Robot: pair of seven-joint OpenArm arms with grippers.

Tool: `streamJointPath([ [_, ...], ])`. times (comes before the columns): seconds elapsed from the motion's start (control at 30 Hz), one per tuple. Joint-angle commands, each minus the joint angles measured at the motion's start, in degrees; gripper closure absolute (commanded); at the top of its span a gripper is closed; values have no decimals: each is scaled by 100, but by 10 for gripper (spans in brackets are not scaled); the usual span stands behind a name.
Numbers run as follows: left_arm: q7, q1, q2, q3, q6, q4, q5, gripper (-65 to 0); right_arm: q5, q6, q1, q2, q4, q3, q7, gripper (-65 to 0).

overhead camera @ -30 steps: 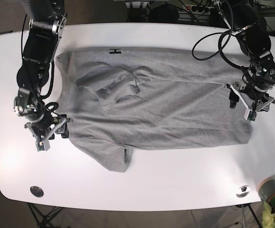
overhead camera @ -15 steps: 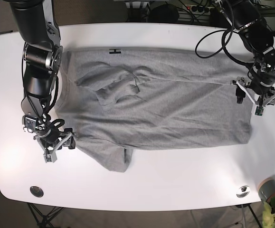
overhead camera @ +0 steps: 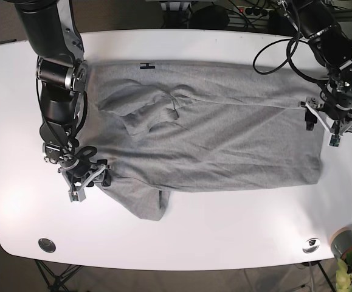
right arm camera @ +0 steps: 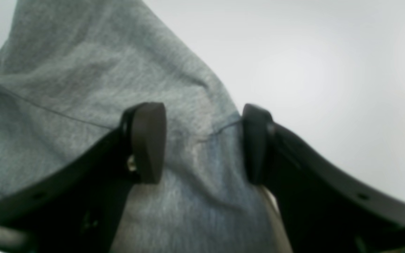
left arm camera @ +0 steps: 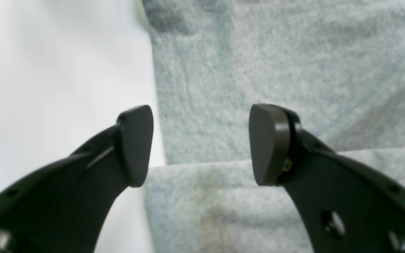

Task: Fold the T-shirt properly
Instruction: 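Move both grippers to the shirt hem corners and grasp them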

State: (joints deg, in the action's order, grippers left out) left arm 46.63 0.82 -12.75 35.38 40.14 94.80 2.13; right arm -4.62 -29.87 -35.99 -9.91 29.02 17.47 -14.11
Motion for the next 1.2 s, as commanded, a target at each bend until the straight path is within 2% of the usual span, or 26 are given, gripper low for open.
streamJointPath([
  [0.0,-131,-130,-144,18,-14,45,46,-407,-8,20,-107,64,39,-143,-88,-328],
  [0.07,-149,-174,-171,10,-14,-26,46,-407,18,20,-107,64,39,-231,-88,-320],
  [0.13,-149,-368,-329,-17,-185,-140,46,-408,36,20,-107,73,39,-257,-88,-268],
  [0.2,-149,-570,-443,-17,-449,-412,46,-410,18,29,-107,81,39,-257,-88,-176],
  [0.27,-149,-1009,-566,-25,-678,-922,46,-410,10,64,-107,81,39,-257,-88,-49],
  [0.3,-149,-1176,-619,-25,-731,-1098,46,-410,1,116,-107,90,39,-266,-88,-21],
  [0.4,-149,-1686,-804,-210,-801,-1722,46,-414,1,231,-107,90,39,-266,-88,-30],
  [0.5,-228,-2214,-1050,-579,-1038,-2531,46,-465,1,248,-98,81,39,-266,-88,-24],
  [0.6,-676,-2715,-1147,-843,-1407,-3410,46,-508,10,248,-89,81,39,-266,-79,-24],
  [0.67,-1063,-2944,-1243,-1001,-1566,-4017,46,-514,36,248,-89,81,39,-266,-79,-24],
  [0.9,-2259,-3796,-1437,-1467,-1574,-6364,73,-514,45,231,-89,81,39,-249,-79,-24],
  [1.0,-2637,-3981,-1507,-1467,-1574,-6944,73,-514,53,231,-89,81,48,-240,-79,-24],
  [1.17,-2821,-4113,-1472,-1467,-1574,-7252,73,-515,53,222,-89,81,48,-240,-70,-24],
])
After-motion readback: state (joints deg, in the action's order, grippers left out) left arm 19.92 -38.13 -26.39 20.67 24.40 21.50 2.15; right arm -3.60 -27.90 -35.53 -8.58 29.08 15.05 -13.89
